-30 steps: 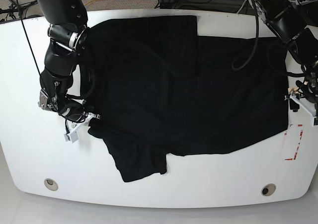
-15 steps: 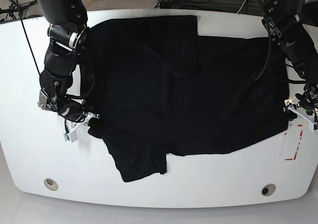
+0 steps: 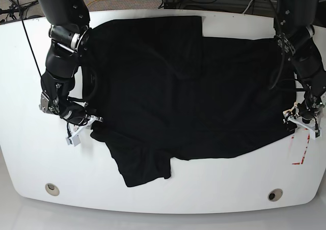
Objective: Fold the T-shirt properly
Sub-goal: 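Grasp the shirt's hem edge with both grippers and lift it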
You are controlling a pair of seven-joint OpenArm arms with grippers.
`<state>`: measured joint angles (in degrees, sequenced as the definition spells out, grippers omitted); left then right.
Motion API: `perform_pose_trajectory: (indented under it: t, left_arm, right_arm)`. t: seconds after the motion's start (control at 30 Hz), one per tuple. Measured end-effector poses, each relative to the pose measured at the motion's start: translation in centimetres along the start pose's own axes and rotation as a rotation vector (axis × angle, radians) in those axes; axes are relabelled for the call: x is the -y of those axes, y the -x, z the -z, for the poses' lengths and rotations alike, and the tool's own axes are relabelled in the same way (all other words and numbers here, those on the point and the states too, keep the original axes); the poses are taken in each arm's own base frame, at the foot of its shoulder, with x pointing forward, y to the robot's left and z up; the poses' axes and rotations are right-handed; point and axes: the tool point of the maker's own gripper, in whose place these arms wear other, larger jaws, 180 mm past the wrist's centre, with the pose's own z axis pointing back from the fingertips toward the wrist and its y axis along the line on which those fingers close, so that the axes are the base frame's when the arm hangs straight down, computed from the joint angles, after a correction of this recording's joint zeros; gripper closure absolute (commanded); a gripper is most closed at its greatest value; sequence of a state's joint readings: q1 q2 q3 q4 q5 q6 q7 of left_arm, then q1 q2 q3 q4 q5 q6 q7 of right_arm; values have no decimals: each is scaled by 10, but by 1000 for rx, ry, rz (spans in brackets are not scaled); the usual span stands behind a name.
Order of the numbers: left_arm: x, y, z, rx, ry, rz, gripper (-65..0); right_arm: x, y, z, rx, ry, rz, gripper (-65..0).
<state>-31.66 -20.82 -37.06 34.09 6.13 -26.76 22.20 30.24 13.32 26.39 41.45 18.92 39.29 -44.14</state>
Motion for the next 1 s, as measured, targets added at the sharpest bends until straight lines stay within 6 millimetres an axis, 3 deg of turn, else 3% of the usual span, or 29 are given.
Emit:
perform_pose_trajectory:
  t: [0.37, 0.63, 0.87, 0.93, 1.0]
  left_arm:
    - [24, 5, 18, 41, 58, -5, -474]
    - [15, 4, 20, 70, 2, -43, -474]
    - [24, 5, 22, 70, 27, -43, -464]
    - [29, 5, 23, 76, 34, -46, -446]
    - [34, 4, 25, 79, 43, -49, -376]
  right_arm:
    - [2, 9, 0, -6, 0, 13, -94]
    - [3, 10, -1, -3, -1, 14, -92]
    - [2, 10, 0, -3, -4, 16, -89]
    - [2, 11, 0, -3, -4, 16, -89]
    - [1, 11, 0, -3, -6, 16, -87]
